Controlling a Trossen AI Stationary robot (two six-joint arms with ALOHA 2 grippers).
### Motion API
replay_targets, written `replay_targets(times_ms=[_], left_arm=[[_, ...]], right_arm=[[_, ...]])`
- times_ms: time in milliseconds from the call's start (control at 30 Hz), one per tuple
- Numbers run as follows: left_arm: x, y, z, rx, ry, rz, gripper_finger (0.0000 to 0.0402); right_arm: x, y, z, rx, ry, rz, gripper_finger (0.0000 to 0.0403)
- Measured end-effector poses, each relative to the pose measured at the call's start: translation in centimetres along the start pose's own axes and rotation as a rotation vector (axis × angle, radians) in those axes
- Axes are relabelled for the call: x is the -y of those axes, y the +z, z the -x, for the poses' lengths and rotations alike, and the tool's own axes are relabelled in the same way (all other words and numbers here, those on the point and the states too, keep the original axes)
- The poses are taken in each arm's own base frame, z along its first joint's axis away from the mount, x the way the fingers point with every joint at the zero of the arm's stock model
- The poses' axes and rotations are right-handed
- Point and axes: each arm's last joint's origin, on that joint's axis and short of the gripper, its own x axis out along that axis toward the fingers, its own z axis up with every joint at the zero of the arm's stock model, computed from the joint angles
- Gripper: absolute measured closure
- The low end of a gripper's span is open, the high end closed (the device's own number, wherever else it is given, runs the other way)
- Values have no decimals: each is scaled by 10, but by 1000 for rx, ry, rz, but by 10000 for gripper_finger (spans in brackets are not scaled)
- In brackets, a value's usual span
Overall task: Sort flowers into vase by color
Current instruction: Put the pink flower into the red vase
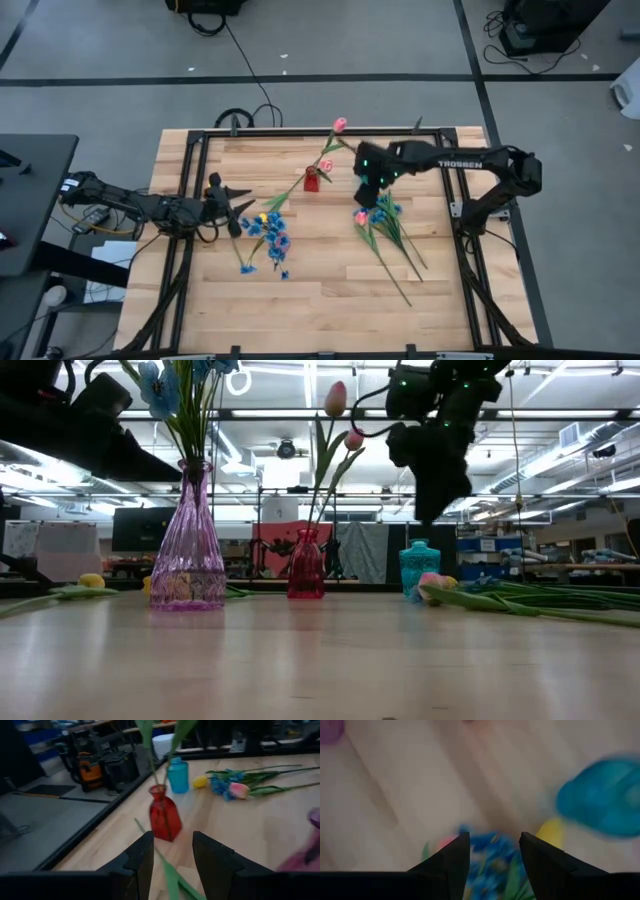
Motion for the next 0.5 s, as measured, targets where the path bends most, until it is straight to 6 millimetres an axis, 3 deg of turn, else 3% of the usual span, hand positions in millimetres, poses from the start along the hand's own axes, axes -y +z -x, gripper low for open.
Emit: replay_targets(times_ms=[167, 500], left_arm=[[-2, 1, 0, 7, 85, -25, 259], [-4, 9, 1, 61, 135, -59, 259]], right_arm=[[-32, -35, -14, -134, -12, -75, 218], [-82, -80, -24, -137, -38, -214, 228]])
